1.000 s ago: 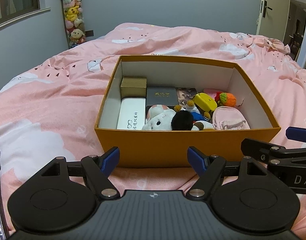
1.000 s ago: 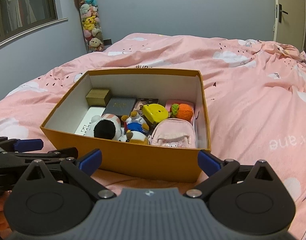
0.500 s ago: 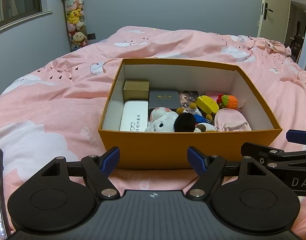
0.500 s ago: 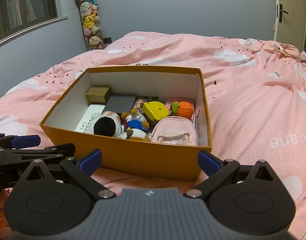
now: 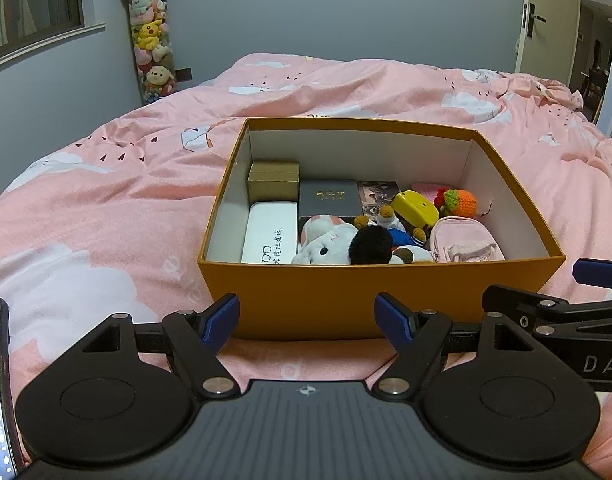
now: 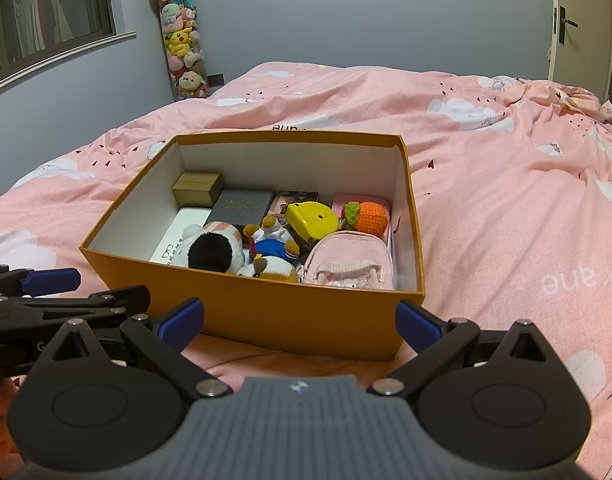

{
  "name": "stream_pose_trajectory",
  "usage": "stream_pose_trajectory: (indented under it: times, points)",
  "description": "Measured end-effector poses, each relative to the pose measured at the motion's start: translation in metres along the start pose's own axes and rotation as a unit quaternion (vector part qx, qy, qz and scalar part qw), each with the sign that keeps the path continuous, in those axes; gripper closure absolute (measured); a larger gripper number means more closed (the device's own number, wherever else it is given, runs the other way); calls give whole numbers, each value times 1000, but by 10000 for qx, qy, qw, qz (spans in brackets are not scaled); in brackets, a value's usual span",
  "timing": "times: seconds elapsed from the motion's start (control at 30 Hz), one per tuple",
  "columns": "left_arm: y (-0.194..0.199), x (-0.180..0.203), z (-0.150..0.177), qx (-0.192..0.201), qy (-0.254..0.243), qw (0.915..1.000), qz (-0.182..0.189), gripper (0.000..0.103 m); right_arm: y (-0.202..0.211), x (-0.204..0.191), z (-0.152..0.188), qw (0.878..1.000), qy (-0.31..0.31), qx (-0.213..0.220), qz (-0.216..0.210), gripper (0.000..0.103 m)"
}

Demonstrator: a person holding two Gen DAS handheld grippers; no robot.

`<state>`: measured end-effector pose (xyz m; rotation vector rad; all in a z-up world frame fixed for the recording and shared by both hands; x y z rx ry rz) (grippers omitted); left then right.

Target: Organize objects

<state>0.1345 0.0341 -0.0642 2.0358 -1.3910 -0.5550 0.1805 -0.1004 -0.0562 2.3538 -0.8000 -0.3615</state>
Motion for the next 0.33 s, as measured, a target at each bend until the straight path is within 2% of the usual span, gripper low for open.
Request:
stream_pose_trajectory:
  times: [0.33]
  points:
    - [1, -2, -1, 16, 35, 10000, 60, 13, -1, -2, 3, 10000, 4, -35, 21, 2]
Point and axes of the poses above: each gripper's, at about its wrist camera, not at the fingertips, and y roughly against the way its jaws point, x to its right, z to its underside, the point moved 4 cm from there along -y, roughly the way its jaws point, and after that the axes turned 2 degrees about y, right-handed, at the moved point
